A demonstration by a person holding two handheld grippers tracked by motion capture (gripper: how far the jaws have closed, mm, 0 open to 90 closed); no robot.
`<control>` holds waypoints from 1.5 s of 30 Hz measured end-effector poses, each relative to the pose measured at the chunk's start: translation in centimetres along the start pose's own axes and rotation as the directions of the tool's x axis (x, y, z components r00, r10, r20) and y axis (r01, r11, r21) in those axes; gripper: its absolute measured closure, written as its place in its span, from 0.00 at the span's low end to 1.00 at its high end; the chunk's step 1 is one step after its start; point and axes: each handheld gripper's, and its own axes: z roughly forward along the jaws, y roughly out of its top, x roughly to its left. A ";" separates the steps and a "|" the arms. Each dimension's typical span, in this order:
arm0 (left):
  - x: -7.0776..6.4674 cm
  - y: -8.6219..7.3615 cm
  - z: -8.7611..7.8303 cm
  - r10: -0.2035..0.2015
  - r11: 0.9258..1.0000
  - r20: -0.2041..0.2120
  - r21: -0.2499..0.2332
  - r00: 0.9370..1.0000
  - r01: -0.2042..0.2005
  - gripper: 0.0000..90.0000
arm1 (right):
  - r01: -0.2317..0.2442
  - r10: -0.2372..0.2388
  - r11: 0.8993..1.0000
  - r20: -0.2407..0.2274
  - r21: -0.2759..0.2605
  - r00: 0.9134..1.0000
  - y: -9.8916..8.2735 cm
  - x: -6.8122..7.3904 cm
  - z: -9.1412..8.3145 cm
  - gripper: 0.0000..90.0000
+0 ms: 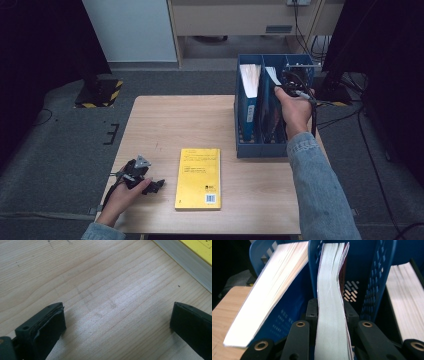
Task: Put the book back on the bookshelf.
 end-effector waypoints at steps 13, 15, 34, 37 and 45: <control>0.0 -0.1 0.0 0.000 1.000 0.000 -0.004 1.000 0.000 0.00 | 0.010 -0.009 0.999 0.039 -0.034 0.999 0.7 0.3 1.8 0.81; 0.0 0.0 0.0 0.000 1.000 0.001 -0.005 1.000 0.000 0.00 | 0.011 -0.009 0.999 0.040 -0.043 0.999 0.8 0.3 1.9 0.81; -0.1 -0.1 0.0 0.000 1.000 0.001 -0.005 1.000 0.000 0.00 | 0.038 -0.035 0.997 0.050 -0.065 0.998 0.1 0.7 3.0 0.81; -0.1 -0.1 0.0 0.000 1.000 0.001 -0.004 1.000 0.000 0.00 | 0.041 -0.038 0.997 0.047 -0.072 0.998 -0.1 0.8 3.1 0.81; -0.1 0.0 0.0 -0.001 1.000 0.002 -0.004 1.000 0.001 0.00 | 0.040 -0.037 0.997 0.034 -0.072 0.999 -0.3 0.9 3.1 0.80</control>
